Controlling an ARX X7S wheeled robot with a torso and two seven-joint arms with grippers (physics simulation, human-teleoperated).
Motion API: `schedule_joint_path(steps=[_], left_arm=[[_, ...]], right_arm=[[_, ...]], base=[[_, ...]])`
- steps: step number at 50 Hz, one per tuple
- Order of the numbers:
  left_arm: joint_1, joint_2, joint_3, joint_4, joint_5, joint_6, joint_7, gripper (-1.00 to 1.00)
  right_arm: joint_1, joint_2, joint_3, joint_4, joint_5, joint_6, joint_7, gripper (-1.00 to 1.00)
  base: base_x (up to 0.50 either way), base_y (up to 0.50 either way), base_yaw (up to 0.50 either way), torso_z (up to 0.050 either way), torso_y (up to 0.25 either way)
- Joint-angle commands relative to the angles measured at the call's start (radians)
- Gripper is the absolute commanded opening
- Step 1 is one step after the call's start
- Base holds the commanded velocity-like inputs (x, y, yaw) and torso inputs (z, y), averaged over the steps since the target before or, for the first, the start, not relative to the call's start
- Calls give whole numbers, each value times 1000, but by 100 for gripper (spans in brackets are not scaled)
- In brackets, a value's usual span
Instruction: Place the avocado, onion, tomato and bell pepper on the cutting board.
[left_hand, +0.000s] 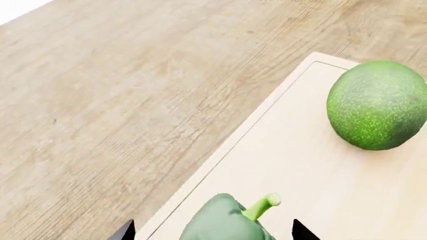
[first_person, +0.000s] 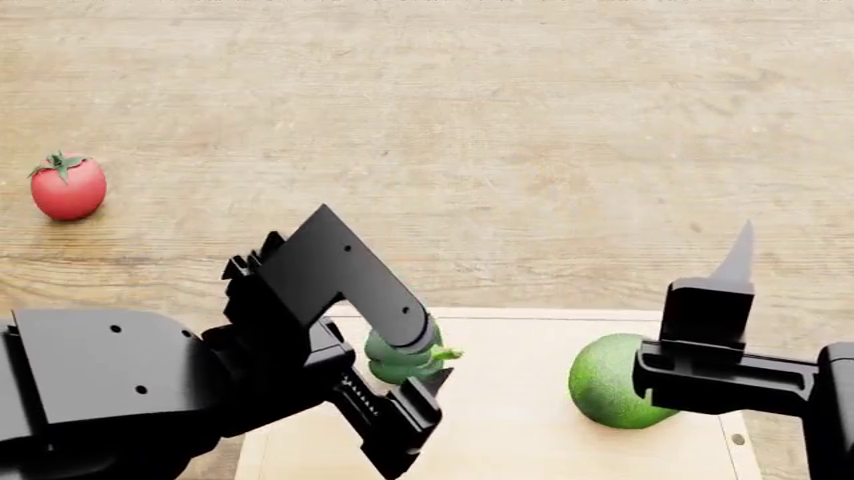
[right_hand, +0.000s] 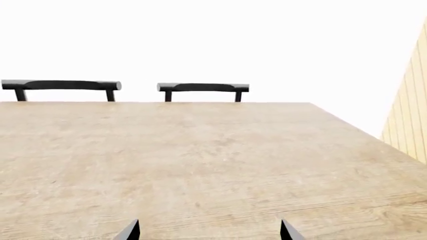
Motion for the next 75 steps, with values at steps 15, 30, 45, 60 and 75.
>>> schedule_joint_path(steps=[15,30,45,60,75], left_arm=[[-46,-4,-169,77,-129,-21,-52,100],[-138,-146,-545,360,-531,-88,-467,100],[124,-334,-715,709,-567,-12,-824,100],[239,-387,-795,782,-575,44,-874,100],[260,-403,-816,789,-625,70,-893,100]], right_arm=[[1,-34,25,-5,-18,20,-23,100],[118,-107,10,33,-12,119,-40,100],[138,-155,-1,42,-143,147,-127,100],[157,-172,-2,50,-134,157,-144,100],[167,-176,0,43,-117,164,-134,100]], base=[[0,0,0,0,0],[0,0,0,0,0],[0,0,0,0,0],[0,0,0,0,106],[0,0,0,0,250]])
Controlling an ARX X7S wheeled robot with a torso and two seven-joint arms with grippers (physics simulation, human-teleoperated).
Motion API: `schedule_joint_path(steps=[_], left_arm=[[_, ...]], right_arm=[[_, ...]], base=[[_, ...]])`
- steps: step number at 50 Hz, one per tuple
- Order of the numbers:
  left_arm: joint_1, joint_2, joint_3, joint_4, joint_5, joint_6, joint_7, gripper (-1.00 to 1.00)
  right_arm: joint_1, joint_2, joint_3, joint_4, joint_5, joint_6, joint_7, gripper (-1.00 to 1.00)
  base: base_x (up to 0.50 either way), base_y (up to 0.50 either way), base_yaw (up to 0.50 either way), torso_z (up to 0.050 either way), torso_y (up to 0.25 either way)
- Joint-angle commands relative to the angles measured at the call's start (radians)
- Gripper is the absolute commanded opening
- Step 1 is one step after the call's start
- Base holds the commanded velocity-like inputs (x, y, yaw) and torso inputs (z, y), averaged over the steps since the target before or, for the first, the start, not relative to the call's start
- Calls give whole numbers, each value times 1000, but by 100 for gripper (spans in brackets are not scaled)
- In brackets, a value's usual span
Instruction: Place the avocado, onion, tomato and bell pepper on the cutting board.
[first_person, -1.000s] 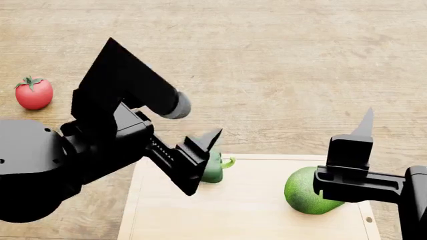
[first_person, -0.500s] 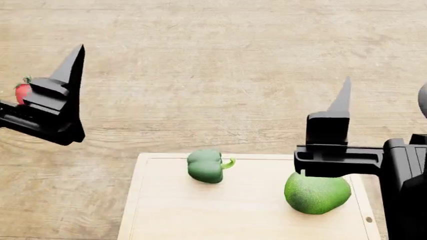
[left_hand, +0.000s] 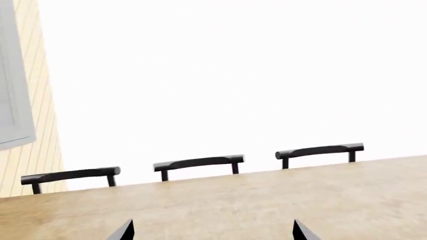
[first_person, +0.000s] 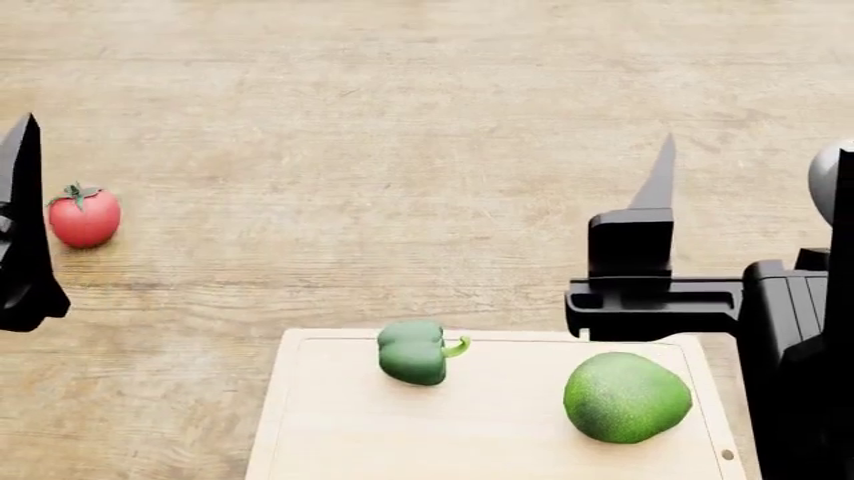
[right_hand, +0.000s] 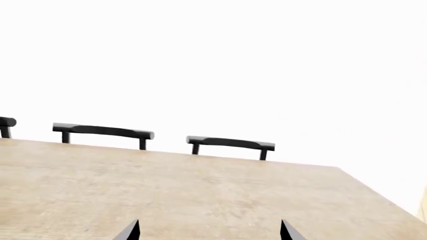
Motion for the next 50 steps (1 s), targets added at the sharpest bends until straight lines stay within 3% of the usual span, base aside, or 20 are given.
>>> schedule_joint_path(steps=[1,10,50], left_arm=[[33,1,-52,18,-32,33,6,100],[47,-10,-51,32,-36,33,-7,100],[41,-15,-34,32,-45,42,-24,100]], right_arm=[[-3,-26,25,-16,-14,9,-23,100],[25,-32,16,-33,-23,42,-49,100],[61,-40,10,-33,-9,80,-48,100]], base=[[0,0,0,0,250],[0,60,0,0,65],[0,500,0,0,0]])
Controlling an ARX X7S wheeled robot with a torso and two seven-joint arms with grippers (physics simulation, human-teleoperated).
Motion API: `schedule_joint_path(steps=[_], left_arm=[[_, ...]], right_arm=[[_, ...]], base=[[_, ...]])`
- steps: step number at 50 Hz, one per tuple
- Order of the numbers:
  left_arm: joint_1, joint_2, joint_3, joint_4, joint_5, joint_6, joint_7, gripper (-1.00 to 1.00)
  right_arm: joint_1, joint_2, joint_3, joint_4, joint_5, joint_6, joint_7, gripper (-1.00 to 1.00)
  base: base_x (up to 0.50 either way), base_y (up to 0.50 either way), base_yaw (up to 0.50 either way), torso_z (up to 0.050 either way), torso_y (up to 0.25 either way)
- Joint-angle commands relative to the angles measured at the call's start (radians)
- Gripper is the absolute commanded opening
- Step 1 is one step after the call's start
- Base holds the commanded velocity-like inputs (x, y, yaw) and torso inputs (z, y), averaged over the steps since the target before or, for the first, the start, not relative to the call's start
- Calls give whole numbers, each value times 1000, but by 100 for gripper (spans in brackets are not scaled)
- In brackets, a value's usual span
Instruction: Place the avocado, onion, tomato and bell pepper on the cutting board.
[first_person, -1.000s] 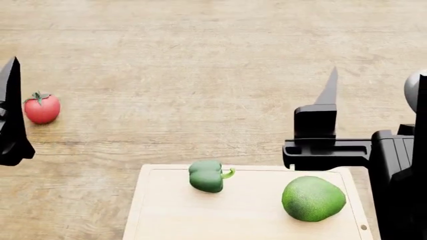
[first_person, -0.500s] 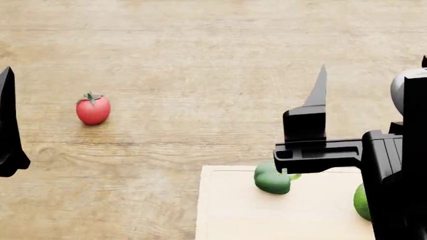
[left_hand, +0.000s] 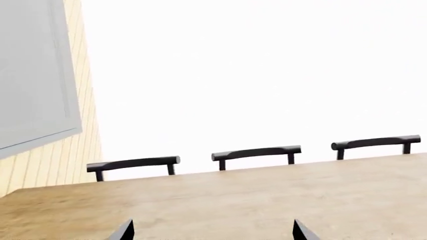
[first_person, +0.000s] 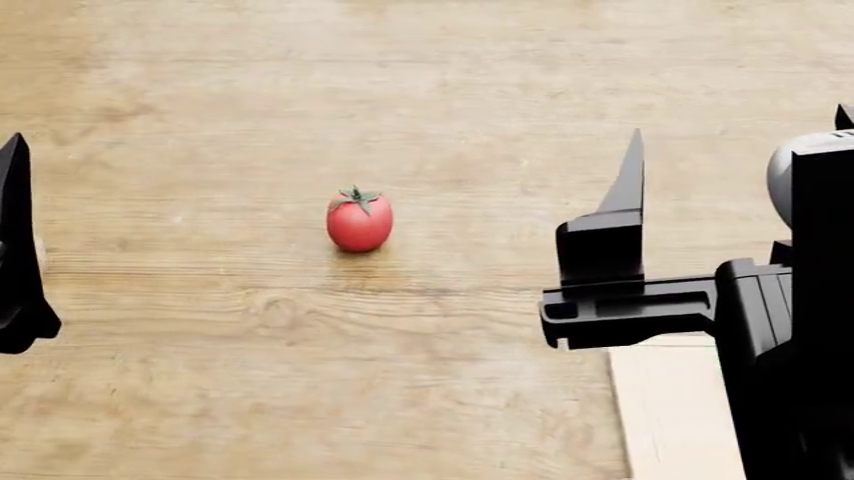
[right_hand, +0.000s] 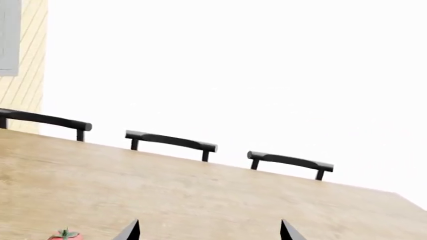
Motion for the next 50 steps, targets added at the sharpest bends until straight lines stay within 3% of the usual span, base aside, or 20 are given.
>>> schedule_joint_path(steps=[1,16,25,43,50], left_arm=[[16,15,-30,2,1,19,29,100],[31,16,-27,14,0,30,11,100],[32,14,-26,13,5,33,13,100],[31,12,-21,16,1,41,11,100],[15,13,-11,16,-10,40,0,100]], right_arm=[[-5,-22,22,-15,-19,12,-24,100],[1,-18,26,-13,-9,16,-36,100],[19,-27,32,10,12,15,-49,100],[65,-52,23,16,27,49,-52,100],[125,-105,1,74,119,80,-49,100]], base=[[0,500,0,0,0],[0,500,0,0,0],[24,1,0,0,0],[491,4,0,0,0],[36,4,0,0,2]])
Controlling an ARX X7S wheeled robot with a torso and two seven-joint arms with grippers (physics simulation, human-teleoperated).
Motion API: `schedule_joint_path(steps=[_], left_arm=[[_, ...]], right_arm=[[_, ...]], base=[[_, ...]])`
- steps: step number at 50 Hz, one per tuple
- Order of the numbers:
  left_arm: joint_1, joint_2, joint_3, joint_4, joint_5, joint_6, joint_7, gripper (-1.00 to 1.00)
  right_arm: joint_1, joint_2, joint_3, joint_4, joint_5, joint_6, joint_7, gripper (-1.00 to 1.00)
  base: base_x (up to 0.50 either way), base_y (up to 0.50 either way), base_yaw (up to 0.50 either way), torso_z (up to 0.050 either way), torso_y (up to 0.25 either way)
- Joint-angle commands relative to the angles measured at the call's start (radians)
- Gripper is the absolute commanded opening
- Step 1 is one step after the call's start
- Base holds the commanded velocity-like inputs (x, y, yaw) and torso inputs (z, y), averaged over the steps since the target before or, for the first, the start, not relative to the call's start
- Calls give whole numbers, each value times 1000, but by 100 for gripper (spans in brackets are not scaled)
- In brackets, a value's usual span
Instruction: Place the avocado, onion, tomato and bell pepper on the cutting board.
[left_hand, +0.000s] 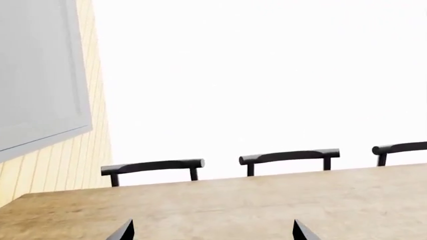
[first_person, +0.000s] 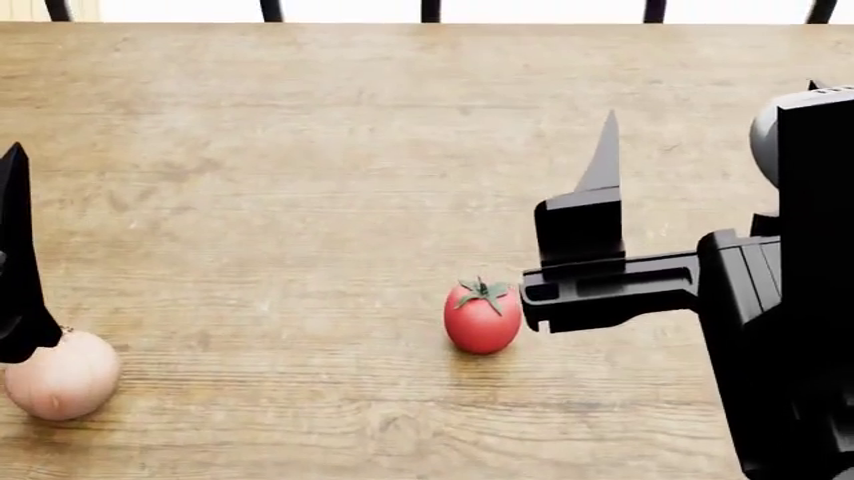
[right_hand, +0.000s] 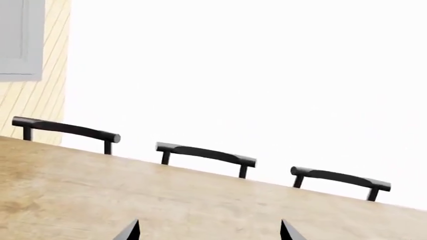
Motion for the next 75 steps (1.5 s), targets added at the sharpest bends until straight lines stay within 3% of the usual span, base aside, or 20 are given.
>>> schedule_joint_path(steps=[1,9,32,42,75], left_arm=[[-4,21,-21,-1,-4,15,28,100],[-5,23,-21,-8,13,18,50,100],[32,-17,-47,9,-14,39,48,100],[47,-35,-61,11,-24,47,60,100],[50,-27,-43,14,-25,57,51,100]], right_arm=[[63,-79,-2,45,74,48,-25,100],[156,-213,-80,194,171,126,-67,100],[61,-415,-240,555,-183,98,-331,100],[15,-464,-285,680,-258,63,-389,100],[-76,-525,-356,744,-316,32,-436,100]], base=[[0,0,0,0,0],[0,0,0,0,0],[0,0,0,0,0],[0,0,0,0,0],[0,0,0,0,0]])
